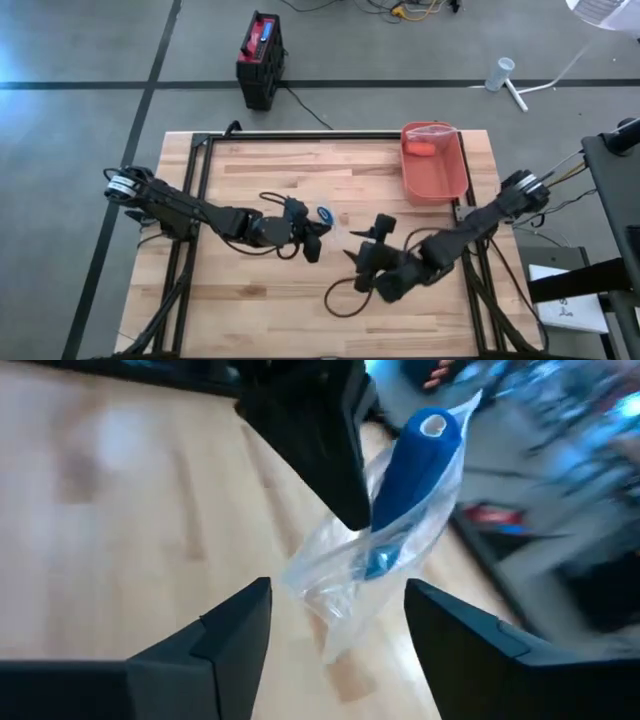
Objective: Roll bandage
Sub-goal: Put the blue bandage into the transparent zip bag, then put the transparent zip bag with blue bandage into the orange bin, then return to Home Position
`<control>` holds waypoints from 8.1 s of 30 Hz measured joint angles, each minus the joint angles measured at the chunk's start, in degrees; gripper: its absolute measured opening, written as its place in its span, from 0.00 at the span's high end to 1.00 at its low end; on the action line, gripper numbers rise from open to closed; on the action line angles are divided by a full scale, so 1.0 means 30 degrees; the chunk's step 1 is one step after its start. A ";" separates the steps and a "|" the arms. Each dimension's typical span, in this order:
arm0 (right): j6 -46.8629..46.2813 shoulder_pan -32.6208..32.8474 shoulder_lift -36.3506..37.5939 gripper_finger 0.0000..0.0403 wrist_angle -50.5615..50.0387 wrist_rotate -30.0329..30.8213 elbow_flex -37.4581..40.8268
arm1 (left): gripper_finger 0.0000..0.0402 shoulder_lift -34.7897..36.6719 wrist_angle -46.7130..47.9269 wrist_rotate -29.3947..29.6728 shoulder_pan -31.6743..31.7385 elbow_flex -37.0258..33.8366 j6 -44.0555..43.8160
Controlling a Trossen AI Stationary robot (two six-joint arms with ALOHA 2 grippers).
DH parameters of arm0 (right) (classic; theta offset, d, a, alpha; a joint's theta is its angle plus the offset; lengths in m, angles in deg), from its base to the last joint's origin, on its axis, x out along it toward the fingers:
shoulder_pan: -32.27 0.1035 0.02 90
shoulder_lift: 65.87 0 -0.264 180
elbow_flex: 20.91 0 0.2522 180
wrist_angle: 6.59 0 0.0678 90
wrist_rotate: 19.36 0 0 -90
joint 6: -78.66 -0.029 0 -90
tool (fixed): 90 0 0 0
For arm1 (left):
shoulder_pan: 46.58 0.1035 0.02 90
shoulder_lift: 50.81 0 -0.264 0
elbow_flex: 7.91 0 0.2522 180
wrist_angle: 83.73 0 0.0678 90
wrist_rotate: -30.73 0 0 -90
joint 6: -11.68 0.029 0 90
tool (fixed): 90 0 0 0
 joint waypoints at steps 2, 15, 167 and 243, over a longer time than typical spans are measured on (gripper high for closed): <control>0.0293 0.0154 -0.0938 0.44 0.0160 0.1345 0.0000 | 1.00 -0.0003 0.0028 0.0015 0.0091 0.0002 -0.0152; 0.1640 -0.1010 -0.4031 0.34 0.0458 0.2686 -0.0806 | 1.00 -0.0013 -0.0211 0.0008 0.0079 -0.0012 -0.0690; 1.9158 -1.9205 0.4391 0.65 -1.3181 -0.8698 0.3958 | 0.46 0.6508 -0.1610 -0.1923 -0.3950 -0.6679 0.6115; 0.3136 -2.1437 1.7508 0.46 0.5229 -2.1576 0.9594 | 0.46 0.6493 -0.5798 0.0387 -0.4198 -0.6796 0.8054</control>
